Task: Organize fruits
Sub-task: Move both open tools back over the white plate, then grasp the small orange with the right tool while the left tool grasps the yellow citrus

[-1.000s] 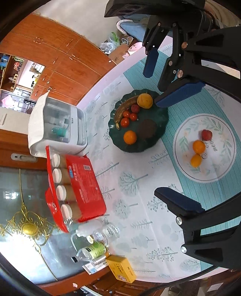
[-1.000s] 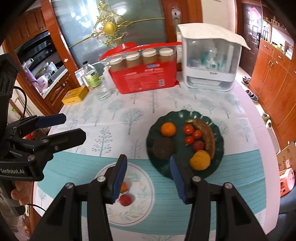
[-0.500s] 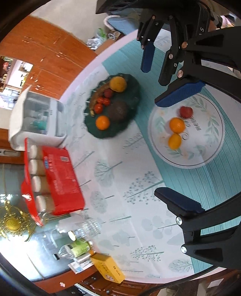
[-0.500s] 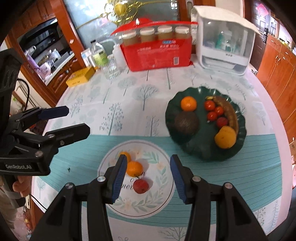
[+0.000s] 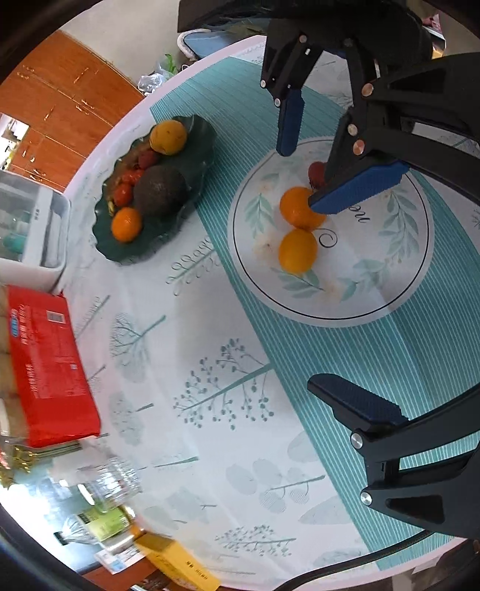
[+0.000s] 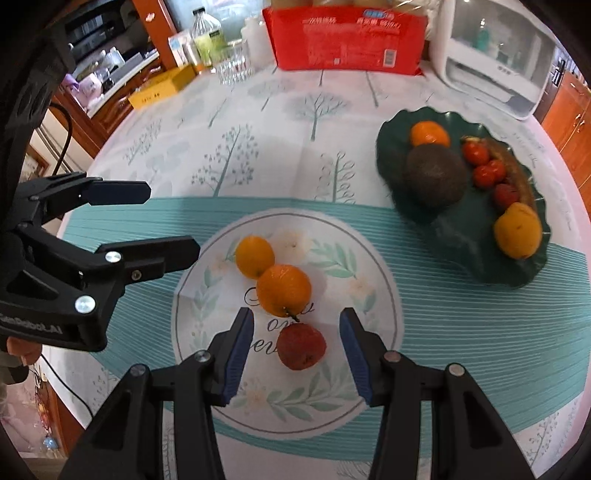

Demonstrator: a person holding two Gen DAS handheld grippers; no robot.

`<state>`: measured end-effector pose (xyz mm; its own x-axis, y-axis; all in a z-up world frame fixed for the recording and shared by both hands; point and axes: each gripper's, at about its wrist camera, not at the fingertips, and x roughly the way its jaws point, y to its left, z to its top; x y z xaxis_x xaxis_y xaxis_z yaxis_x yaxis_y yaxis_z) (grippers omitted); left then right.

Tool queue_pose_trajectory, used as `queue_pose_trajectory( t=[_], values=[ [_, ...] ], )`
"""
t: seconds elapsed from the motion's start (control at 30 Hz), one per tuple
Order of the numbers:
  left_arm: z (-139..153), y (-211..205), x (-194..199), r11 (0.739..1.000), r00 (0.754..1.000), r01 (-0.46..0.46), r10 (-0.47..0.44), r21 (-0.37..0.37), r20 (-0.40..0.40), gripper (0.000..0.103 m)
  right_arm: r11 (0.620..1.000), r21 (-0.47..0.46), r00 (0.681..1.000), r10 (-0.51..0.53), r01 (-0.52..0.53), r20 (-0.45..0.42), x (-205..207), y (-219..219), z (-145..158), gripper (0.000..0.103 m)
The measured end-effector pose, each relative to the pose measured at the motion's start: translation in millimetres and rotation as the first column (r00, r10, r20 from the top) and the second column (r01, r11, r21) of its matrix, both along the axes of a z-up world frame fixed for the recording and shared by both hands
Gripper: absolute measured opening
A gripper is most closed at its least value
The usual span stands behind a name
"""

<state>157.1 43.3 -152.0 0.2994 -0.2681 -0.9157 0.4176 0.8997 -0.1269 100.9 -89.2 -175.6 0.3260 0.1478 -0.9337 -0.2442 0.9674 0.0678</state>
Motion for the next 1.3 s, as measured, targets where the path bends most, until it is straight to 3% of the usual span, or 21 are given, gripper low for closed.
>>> queue_pose_trajectory(
  t=[0.33, 0.53, 0.63, 0.87, 1.1, 1.3],
  values=[
    [-20, -8, 11, 1.000, 0.998, 0.016, -0.017, -0.012, -0.053, 0.087, 1.000, 0.008, 0.999, 0.008, -0.008, -0.048, 17, 10, -27, 0.049],
    [-26, -13, 15, 1.000, 0.997, 0.019, -0.019, -0.014, -0.071, 0.087, 1.000, 0.019, 0.999, 0.018, -0.017, -0.029, 22, 10, -32, 0.048],
    [-30, -15, 17, 1.000, 0.997, 0.016, -0.017, -0.015, -0.081, 0.087, 0.999, 0.045, 1.000, 0.021, -0.020, -0.011, 23, 7, -30, 0.040],
    [-40, -23, 22, 1.000, 0.994, 0.012, -0.015, -0.026, -0.108, 0.087, 0.999, 0.027, 1.000, -0.026, 0.026, 0.009, 24, -15, -28, 0.040],
    [-49, -38, 26, 0.999, 0.991, 0.023, -0.028, -0.037, -0.130, 0.082, 0.995, 0.028, 0.996, -0.092, 0.091, 0.009, 25, -40, -27, 0.040],
    [-58, -48, 26, 0.999, 0.987, 0.033, -0.036, -0.022, -0.156, 0.069, 0.992, 0.038, 0.993, -0.117, 0.117, 0.008, 25, -49, -27, 0.040]
  ],
)
